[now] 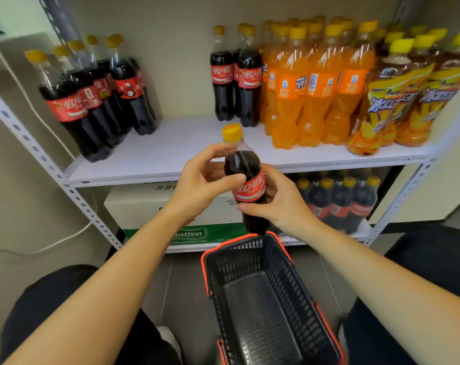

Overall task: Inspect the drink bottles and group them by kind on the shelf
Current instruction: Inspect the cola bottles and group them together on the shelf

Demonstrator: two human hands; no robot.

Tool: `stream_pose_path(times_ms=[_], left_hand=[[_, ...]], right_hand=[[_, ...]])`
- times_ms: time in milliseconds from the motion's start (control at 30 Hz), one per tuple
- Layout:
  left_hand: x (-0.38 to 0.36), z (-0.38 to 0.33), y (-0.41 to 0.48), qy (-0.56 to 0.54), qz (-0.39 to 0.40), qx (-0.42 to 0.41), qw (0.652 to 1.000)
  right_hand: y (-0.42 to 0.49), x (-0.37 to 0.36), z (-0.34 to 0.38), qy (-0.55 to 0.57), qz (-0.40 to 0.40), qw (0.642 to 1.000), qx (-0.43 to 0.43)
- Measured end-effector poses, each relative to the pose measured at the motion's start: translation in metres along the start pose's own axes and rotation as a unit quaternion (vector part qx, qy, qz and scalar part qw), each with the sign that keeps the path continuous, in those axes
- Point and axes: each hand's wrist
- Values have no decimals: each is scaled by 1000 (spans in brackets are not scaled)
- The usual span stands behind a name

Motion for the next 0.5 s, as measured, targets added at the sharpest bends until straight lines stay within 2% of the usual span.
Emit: stream_pose_path(times_ms=[200, 367, 500], left_hand=[[9, -9, -8, 123, 4, -52, 991], [13, -14, -14, 245, 37, -120, 961], [8, -13, -17, 269, 9, -96, 958]], right_hand=[[-7, 17, -18, -125, 12, 992, 32], [-12, 28, -25, -241, -16, 969, 47], [-17, 35, -23, -293, -26, 954, 56]])
Point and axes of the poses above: each hand's wrist, its own y-axis towards the middle knuckle, its own x-axis out of the back of the hand, z = x × y, and after that the axes turned 1 degree about -x, right-handed
